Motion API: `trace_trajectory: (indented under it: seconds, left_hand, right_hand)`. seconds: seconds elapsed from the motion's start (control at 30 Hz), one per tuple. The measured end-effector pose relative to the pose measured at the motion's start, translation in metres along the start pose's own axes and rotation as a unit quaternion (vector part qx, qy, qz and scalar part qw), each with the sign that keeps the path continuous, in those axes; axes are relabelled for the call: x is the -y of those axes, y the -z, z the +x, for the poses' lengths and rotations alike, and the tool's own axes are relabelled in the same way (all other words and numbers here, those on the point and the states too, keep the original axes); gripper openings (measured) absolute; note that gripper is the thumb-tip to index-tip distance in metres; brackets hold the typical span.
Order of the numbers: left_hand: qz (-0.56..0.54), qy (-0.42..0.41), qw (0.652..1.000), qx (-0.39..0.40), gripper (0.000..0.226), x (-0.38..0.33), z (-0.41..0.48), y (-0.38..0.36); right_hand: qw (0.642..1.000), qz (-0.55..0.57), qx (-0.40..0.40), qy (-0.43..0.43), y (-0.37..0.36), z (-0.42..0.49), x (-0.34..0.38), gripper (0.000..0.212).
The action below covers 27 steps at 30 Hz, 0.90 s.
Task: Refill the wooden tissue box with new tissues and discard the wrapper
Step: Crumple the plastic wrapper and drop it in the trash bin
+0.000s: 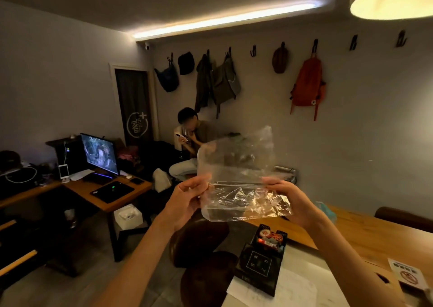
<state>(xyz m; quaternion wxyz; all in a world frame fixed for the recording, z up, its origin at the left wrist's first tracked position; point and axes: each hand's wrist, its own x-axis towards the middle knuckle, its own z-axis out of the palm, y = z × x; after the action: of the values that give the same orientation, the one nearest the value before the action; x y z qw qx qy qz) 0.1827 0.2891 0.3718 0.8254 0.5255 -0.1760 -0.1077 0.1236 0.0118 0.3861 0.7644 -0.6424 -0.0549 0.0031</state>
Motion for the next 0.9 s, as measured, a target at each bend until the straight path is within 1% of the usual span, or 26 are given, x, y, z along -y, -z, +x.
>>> trace_trajectory:
  seconds: [0.03, 0.07, 0.1, 0.13, 0.17, 0.2, 0.27, 0.3, 0.33, 0.37, 0.4, 0.43, 0.47, 0.5, 0.53, 0.57, 0.6, 0.63, 0.67, 0.7, 0.73, 0.77, 0.8, 0.83, 0.87, 0.9]
  left_hand:
    - [0.001, -0.01, 1.0, -0.004, 0.032, 0.002, 0.001, 0.002]
    - [0.013, -0.024, 1.0, 0.005, 0.037, 0.003, 0.0, 0.003]
    - [0.034, -0.04, 0.998, 0.024, 0.041, 0.002, 0.0, 0.005]
    - [0.062, -0.058, 0.995, 0.047, 0.046, -0.001, -0.002, 0.006]
    - [0.098, -0.076, 0.99, 0.067, 0.049, -0.004, -0.004, 0.009]
    - [0.139, -0.093, 0.983, 0.077, 0.052, -0.008, -0.005, 0.012]
    - [0.229, -0.133, 0.961, 0.075, 0.053, -0.017, -0.009, 0.021]
    - [0.278, -0.154, 0.945, 0.071, 0.055, -0.021, -0.013, 0.025]
    - [0.33, -0.172, 0.926, 0.066, 0.058, -0.024, -0.017, 0.03]
    - [0.375, -0.182, 0.907, 0.063, 0.061, -0.027, -0.024, 0.034]
    - [0.409, -0.176, 0.893, 0.067, 0.06, -0.03, -0.032, 0.041]
    - [0.429, -0.155, 0.886, 0.087, 0.054, -0.034, -0.042, 0.049]
    - [0.437, -0.119, 0.882, 0.127, 0.044, -0.037, -0.054, 0.059]
    - [0.433, -0.07, 0.882, 0.173, 0.033, -0.04, -0.065, 0.071]
    - [0.416, -0.029, 0.886, 0.203, 0.027, -0.043, -0.077, 0.081]
    - [0.393, -0.008, 0.897, 0.2, 0.029, -0.041, -0.086, 0.09]
    - [0.365, -0.002, 0.916, 0.167, 0.04, -0.037, -0.093, 0.097]
    - [0.33, 0.007, 0.937, 0.114, 0.054, -0.033, -0.098, 0.1]
    - [0.307, 0.03, 0.949, 0.074, 0.067, -0.027, -0.099, 0.104]
    - [0.297, 0.062, 0.951, 0.057, 0.07, -0.02, -0.101, 0.104]
    - [0.31, 0.092, 0.945, 0.055, 0.062, -0.012, -0.103, 0.104]
    - [0.327, 0.112, 0.937, 0.052, 0.047, -0.001, -0.105, 0.105]
    - [0.33, 0.115, 0.936, 0.035, 0.03, 0.01, -0.107, 0.108]
    - [0.316, 0.109, 0.942, -0.004, 0.018, 0.021, -0.108, 0.112]
    - [0.287, 0.107, 0.951, -0.049, 0.013, 0.032, -0.111, 0.117]
    - [0.249, 0.11, 0.957, -0.1, 0.014, 0.042, -0.113, 0.125]
  right_hand:
    - [1.0, 0.01, 0.005, 0.017, -0.005, -0.002, 0.0, 0.016]
    - [0.999, 0.024, 0.022, 0.036, -0.005, 0.002, -0.003, 0.02]
    - [0.997, 0.042, 0.034, 0.047, -0.007, 0.003, -0.003, 0.036]
    - [0.997, 0.054, 0.037, 0.047, -0.006, 0.006, -0.007, 0.048]
    - [0.997, 0.059, 0.029, 0.043, -0.011, 0.005, -0.006, 0.052]
    - [0.997, 0.055, 0.029, 0.041, -0.007, 0.009, -0.011, 0.051]
    - [0.998, 0.062, -0.003, 0.003, -0.013, 0.009, -0.014, 0.042]
    - [0.998, 0.052, 0.0, -0.024, -0.016, 0.008, -0.015, 0.044]
    - [0.998, 0.031, 0.025, -0.048, -0.018, 0.009, -0.016, 0.05]
    - [0.997, -0.005, 0.047, -0.064, -0.024, 0.01, -0.013, 0.051]
    - [0.994, -0.06, 0.064, -0.065, -0.031, 0.014, -0.011, 0.046]
    - [0.988, -0.119, 0.079, -0.059, -0.04, 0.017, -0.009, 0.046]
    - [0.98, -0.173, 0.089, -0.052, -0.049, 0.023, -0.008, 0.054]
    - [0.968, -0.224, 0.102, -0.046, -0.06, 0.026, -0.006, 0.062]
    - [0.954, -0.27, 0.122, -0.038, -0.071, 0.03, -0.005, 0.067]
    - [0.938, -0.316, 0.139, -0.032, -0.085, 0.033, -0.004, 0.068]
    - [0.919, -0.36, 0.16, -0.027, -0.097, 0.038, -0.004, 0.069]
    - [0.9, -0.395, 0.181, -0.026, -0.11, 0.044, -0.006, 0.07]
    - [0.881, -0.426, 0.206, -0.024, -0.124, 0.05, -0.01, 0.071]
    - [0.865, -0.446, 0.228, -0.024, -0.138, 0.057, -0.016, 0.072]
    - [0.853, -0.458, 0.248, -0.027, -0.151, 0.065, -0.025, 0.073]
    - [0.843, -0.464, 0.271, -0.022, -0.163, 0.071, -0.033, 0.074]
    - [0.834, -0.474, 0.282, -0.011, -0.173, 0.077, -0.044, 0.075]
    - [0.826, -0.491, 0.275, 0.012, -0.181, 0.082, -0.055, 0.076]
    - [0.818, -0.521, 0.238, 0.048, -0.186, 0.086, -0.065, 0.079]
    - [0.813, -0.546, 0.184, 0.083, -0.189, 0.088, -0.078, 0.083]
